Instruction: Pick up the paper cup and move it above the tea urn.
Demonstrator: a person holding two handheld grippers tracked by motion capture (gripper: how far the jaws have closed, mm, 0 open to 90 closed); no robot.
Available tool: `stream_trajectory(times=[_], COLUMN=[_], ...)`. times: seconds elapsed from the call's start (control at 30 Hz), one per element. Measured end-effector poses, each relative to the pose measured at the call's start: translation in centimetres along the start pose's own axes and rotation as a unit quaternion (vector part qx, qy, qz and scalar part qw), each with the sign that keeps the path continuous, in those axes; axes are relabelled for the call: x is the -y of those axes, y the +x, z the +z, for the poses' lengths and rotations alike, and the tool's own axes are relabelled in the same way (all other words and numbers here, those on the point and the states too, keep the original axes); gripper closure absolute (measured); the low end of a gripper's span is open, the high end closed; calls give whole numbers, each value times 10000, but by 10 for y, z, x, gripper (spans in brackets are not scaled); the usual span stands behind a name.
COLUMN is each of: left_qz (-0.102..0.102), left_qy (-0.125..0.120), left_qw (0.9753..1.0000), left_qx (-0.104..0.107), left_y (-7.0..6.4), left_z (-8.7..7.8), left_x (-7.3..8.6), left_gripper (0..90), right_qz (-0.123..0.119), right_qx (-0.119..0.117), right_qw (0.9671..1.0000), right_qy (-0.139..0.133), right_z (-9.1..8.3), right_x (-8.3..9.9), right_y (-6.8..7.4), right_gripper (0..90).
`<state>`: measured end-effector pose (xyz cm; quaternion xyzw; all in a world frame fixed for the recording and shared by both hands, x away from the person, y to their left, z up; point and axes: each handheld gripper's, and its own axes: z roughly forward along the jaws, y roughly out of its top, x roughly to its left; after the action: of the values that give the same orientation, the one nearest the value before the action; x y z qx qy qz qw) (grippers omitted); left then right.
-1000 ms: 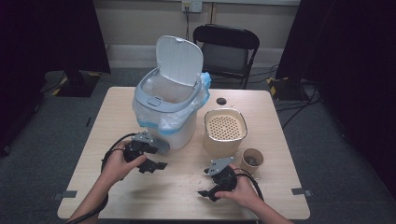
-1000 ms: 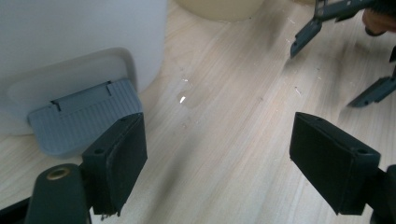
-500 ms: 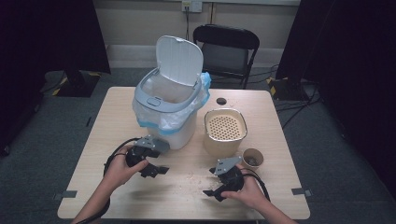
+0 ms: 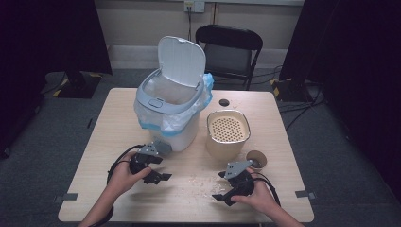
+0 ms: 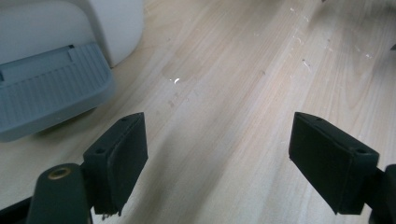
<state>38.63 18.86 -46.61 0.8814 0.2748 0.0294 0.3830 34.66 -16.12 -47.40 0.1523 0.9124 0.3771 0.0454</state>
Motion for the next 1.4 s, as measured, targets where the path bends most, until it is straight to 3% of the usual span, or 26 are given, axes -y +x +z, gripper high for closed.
stream_trajectory(times=[0.3,0.5,0.77,1.07,1.2,1.4], left_qz=[129,351,556,737,967,943], left_qy=[32,252,256,189,150,-117], left_qw=[9999,9990,9981,9971,9952,9955], left_qx=[-13,-117,-106,-72,-93,-55], left_y=[0,-1,-2,0,-1,0], left_z=[7,10,16,19,19,19], left_x=[7,11,15,19,22,28], left_gripper=[191,189,190,173,152,146], right_qz=[77,75,169,258,261,288], right_qx=[-9,-12,-1,26,41,114], right_qw=[10000,10000,9999,9997,9996,9995], right_qy=[-21,61,-8,-20,18,68], right_z=[-5,-8,-19,-29,-33,-38], right_x=[6,13,19,29,31,36], right_y=[0,0,-1,-1,-1,0], right_gripper=[171,170,173,177,178,177])
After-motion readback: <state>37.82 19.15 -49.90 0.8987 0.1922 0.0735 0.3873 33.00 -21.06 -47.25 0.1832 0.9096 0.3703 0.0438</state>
